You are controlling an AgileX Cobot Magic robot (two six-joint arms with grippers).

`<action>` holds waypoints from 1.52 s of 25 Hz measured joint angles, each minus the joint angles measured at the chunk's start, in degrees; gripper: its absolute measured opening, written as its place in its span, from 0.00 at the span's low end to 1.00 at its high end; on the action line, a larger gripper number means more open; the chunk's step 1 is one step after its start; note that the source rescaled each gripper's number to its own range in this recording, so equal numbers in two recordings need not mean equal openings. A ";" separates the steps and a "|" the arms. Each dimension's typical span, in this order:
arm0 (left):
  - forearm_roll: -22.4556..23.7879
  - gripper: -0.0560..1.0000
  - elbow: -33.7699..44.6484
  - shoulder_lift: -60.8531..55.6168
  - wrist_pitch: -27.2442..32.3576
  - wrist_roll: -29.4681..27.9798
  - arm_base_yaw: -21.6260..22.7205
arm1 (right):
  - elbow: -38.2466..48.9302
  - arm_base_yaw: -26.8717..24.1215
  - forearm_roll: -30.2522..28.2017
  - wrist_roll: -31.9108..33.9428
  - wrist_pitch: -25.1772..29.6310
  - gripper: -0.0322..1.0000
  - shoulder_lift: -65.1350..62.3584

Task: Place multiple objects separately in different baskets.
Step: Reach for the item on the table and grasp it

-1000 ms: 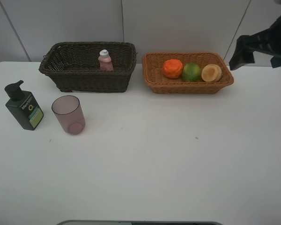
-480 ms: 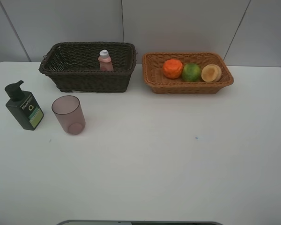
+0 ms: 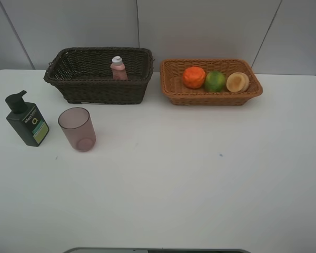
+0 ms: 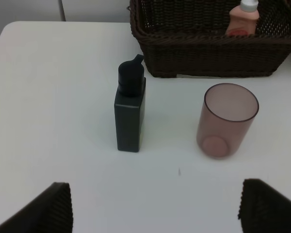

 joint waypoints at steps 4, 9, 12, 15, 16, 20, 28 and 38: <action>0.00 0.89 0.00 0.00 0.00 0.00 0.00 | 0.00 0.00 0.27 0.00 3.70 1.00 -2.43; 0.00 0.89 0.00 0.00 0.00 0.00 0.00 | 0.00 0.00 0.38 0.00 6.34 1.00 -2.50; 0.00 0.89 0.00 0.00 0.00 0.00 0.00 | 0.00 0.00 0.38 -0.20 6.77 1.00 -2.51; 0.00 0.89 0.00 0.00 0.00 0.00 0.00 | 0.00 0.00 0.38 -1.41 6.77 1.00 -2.51; 0.00 0.89 0.00 0.00 0.00 0.00 0.00 | 0.32 0.06 0.38 -1.47 6.67 1.00 -2.56; 0.00 0.89 0.00 0.00 0.00 0.00 0.00 | 4.10 0.06 0.81 -1.64 5.59 1.00 -2.89; 0.00 0.89 0.00 0.00 0.00 0.00 0.00 | 7.33 0.06 -1.23 -1.64 4.01 1.00 -3.05; 0.00 0.89 0.00 0.00 0.00 0.00 0.00 | 7.80 1.30 -0.23 -1.58 2.38 1.00 -4.69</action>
